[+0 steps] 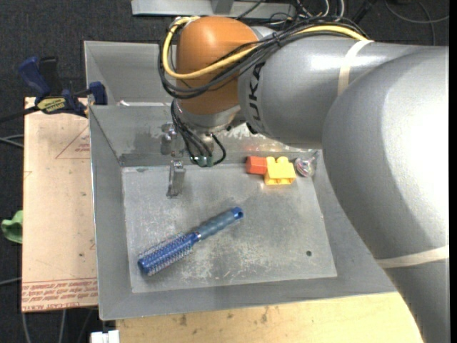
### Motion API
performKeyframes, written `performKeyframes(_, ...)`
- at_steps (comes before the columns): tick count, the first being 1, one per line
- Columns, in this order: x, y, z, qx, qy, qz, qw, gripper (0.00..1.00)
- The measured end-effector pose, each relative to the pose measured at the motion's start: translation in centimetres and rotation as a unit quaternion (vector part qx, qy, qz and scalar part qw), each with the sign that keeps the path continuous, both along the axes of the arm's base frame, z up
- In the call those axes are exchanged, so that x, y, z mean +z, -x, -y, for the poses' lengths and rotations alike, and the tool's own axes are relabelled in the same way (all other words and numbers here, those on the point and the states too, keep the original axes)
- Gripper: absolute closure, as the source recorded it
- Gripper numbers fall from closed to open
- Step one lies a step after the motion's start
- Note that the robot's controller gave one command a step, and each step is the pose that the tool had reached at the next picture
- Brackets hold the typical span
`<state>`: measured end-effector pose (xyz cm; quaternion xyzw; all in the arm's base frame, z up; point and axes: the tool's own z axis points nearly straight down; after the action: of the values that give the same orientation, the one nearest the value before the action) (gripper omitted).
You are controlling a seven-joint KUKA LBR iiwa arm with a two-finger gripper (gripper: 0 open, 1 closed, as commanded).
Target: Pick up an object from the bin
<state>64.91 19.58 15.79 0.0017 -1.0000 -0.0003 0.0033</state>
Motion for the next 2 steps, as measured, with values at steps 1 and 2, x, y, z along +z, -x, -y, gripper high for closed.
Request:
performKeyframes(1,-2.7,6.4,3.7,0.061,0.001,0.0006,0.9981,0.0)
performKeyframes(2,-9.0,10.9,5.4,0.247,-0.001,0.0013,0.969,0.0)
